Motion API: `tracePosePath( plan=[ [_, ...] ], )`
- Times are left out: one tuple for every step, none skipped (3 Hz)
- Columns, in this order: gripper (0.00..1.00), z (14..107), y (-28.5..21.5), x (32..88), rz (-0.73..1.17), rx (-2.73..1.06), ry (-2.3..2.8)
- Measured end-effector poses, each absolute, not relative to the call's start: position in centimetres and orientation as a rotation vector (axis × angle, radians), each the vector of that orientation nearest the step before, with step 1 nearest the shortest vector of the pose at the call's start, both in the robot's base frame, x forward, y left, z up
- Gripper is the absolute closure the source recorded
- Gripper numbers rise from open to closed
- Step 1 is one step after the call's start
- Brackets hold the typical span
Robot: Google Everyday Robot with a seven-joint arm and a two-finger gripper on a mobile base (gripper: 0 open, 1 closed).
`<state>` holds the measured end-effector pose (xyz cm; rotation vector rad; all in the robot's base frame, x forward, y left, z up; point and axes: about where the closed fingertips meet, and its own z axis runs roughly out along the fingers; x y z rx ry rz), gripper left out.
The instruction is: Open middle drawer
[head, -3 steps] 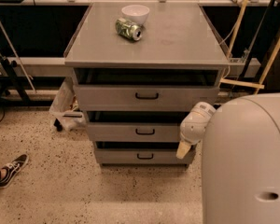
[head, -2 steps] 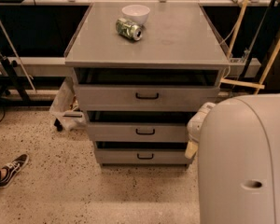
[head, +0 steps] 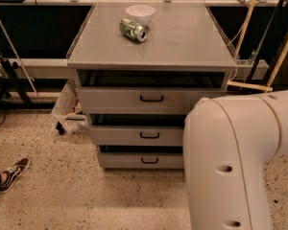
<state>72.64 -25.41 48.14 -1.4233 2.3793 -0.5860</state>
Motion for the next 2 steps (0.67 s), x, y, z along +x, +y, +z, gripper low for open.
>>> tracePosePath(
  plan=[
    [0.00, 48.13, -25.41, 72.64, -0.586, -1.423, 2.379],
    [0.00, 47.74, -25.31, 72.70, -0.582, -1.432, 2.372]
  ],
)
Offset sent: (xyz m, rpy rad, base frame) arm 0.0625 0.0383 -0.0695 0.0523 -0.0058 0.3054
